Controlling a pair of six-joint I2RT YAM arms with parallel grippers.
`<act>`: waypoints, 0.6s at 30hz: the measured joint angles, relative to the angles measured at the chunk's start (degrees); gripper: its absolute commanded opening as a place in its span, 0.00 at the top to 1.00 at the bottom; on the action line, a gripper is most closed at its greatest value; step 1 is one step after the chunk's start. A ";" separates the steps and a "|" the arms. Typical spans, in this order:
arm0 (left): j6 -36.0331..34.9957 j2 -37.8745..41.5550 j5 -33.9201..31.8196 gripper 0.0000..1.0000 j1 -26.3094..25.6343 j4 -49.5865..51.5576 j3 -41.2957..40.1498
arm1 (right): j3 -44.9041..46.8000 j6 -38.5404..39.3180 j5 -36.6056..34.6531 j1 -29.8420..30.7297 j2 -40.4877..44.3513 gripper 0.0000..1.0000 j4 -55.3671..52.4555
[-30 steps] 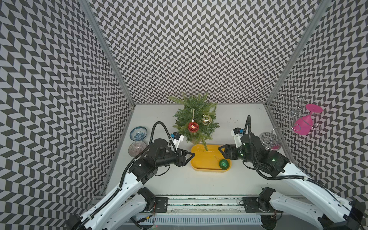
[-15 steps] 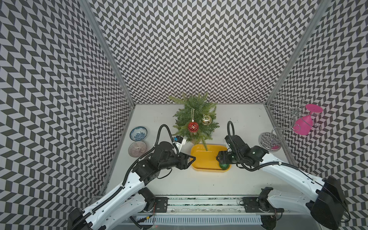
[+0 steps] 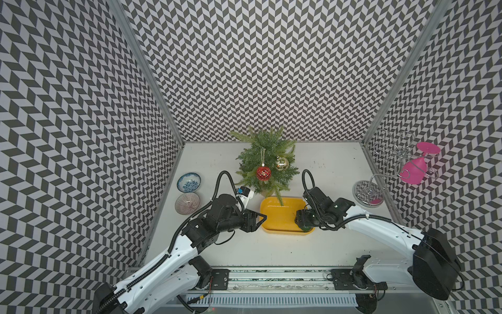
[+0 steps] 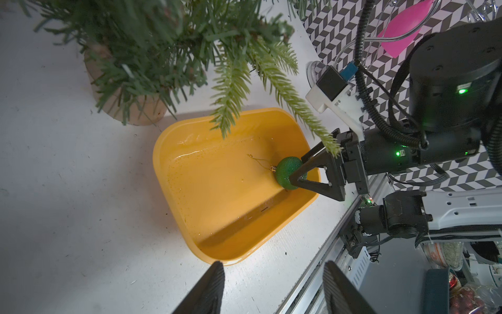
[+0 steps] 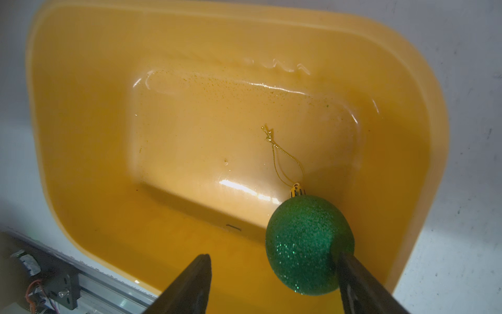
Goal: Decorate the small christmas tree with ornaments
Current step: Pick up an ornament from the container.
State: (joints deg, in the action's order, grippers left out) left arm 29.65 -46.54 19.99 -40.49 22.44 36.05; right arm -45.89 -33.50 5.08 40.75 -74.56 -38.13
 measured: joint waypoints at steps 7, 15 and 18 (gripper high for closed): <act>-0.02 -1.05 -0.26 0.40 0.00 -0.11 -0.20 | -0.02 0.39 2.47 0.22 -1.55 0.27 2.91; -0.02 -1.38 -0.44 0.40 0.00 -0.55 -0.48 | -0.20 2.40 0.48 0.26 -4.22 0.26 2.38; -0.04 -1.79 -0.46 0.40 0.00 -0.87 -0.52 | -0.44 2.71 0.07 0.33 -4.92 0.25 2.47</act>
State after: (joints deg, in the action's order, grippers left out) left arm 29.61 -48.34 19.53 -40.49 21.56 35.53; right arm -46.33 -30.79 5.15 41.08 -79.48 -35.66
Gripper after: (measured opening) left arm 0.602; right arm 0.745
